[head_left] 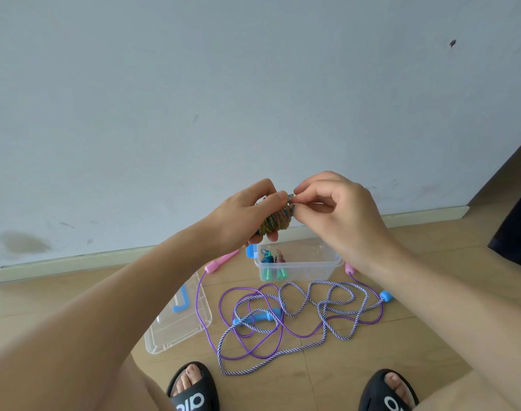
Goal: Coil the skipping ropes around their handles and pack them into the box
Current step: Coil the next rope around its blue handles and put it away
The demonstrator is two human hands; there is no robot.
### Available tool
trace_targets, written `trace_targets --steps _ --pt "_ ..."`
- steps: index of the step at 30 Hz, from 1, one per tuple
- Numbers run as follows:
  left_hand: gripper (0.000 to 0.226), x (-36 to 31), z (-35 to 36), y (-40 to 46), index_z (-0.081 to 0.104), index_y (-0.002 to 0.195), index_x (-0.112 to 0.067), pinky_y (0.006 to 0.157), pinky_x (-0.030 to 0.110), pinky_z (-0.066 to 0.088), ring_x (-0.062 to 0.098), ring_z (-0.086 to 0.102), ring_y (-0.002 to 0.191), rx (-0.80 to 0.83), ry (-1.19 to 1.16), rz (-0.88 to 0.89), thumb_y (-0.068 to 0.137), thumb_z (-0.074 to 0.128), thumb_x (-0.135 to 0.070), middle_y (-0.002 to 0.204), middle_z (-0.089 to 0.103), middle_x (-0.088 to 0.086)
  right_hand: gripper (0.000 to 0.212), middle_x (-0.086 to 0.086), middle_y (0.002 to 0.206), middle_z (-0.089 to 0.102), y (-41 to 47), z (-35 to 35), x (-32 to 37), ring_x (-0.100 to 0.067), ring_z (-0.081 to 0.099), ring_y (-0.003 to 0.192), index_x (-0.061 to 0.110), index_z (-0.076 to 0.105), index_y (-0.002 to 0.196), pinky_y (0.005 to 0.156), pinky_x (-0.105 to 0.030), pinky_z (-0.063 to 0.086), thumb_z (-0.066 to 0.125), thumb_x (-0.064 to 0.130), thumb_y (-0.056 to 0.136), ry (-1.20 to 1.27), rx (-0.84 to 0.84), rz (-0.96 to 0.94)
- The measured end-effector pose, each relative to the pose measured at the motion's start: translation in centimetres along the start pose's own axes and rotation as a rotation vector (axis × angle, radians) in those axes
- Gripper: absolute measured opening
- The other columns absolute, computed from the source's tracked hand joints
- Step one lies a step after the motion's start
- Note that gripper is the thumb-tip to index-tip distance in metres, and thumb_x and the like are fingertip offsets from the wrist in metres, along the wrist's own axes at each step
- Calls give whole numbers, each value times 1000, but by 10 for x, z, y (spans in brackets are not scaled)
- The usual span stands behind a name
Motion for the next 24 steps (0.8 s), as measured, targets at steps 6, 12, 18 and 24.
trace_targets --steps 6,12,18,24 --pt "33 0 -1 -1 49 97 -11 61 39 34 24 42 56 43 -40 -22 101 44 -44 74 68 14 12 -6 94 56 -4 2 21 -15 70 80 1 75 88 80 -27 60 73 -7 79 -184 23 -297" --pt "32 1 -1 -1 48 95 -13 62 41 32 26 40 59 55 -60 -34 100 45 -44 74 68 15 5 -2 90 55 -5 5 29 -12 64 76 1 72 85 74 -32 59 71 -3 84 -279 47 -427" --pt "31 0 -3 -2 46 96 -12 59 37 31 25 41 59 73 -92 -30 102 43 -42 74 66 15 10 -4 87 59 -7 10 36 -17 64 76 5 69 91 70 -36 56 65 -3 87 -343 59 -498" --pt "30 1 -3 -2 47 93 -14 58 37 32 25 41 57 69 -87 -20 102 43 -42 74 67 14 9 -5 83 58 -6 12 34 -24 60 73 4 65 88 67 -42 53 60 -4 88 -337 64 -481"
Point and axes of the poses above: each hand's wrist, its own y-axis towards the middle knuckle, its own z-axis out of the palm, x = y × z, the point moved 8 cm from there along y, towards the middle knuckle
